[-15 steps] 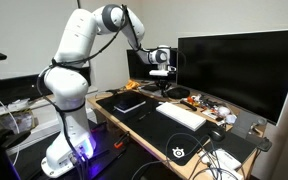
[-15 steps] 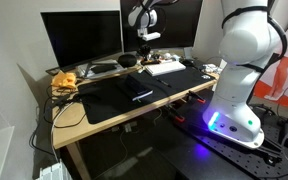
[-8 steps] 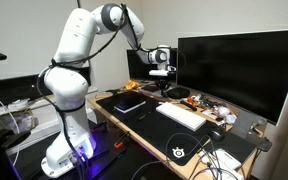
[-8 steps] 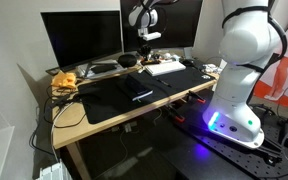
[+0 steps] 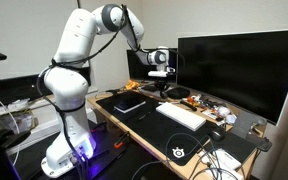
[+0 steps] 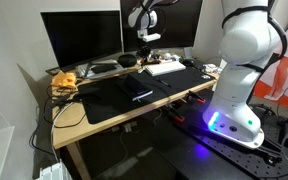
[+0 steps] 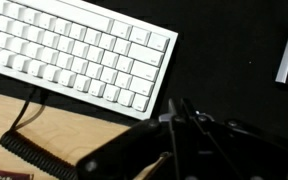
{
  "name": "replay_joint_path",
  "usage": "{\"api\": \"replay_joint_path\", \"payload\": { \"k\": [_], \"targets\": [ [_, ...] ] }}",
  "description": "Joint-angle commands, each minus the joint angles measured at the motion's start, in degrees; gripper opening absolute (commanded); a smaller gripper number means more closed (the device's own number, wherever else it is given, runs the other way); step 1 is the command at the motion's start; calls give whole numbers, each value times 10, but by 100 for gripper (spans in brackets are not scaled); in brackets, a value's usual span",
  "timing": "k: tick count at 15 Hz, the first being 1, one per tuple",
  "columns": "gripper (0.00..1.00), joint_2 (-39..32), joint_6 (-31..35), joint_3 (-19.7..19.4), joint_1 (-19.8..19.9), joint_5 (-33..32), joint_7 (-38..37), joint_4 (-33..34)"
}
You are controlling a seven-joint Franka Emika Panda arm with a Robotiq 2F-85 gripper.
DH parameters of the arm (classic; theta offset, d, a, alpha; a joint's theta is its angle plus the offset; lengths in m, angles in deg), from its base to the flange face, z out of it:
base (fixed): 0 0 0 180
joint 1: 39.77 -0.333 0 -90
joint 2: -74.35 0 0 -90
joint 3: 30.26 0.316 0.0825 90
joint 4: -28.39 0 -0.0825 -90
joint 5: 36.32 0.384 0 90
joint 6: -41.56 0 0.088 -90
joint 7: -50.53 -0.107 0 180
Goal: Take the small silver object near the monitor and position it at the edge of the table
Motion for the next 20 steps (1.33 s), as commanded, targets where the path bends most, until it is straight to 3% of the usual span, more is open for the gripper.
{"api": "replay_joint_path", "payload": {
  "k": [1, 12, 20],
  "targets": [
    [1, 40, 29, 5, 0, 5, 0, -66],
    [1, 202, 213, 20, -11, 2, 31, -334],
    [1, 284, 219, 17, -22, 3, 41, -444]
  ]
}}
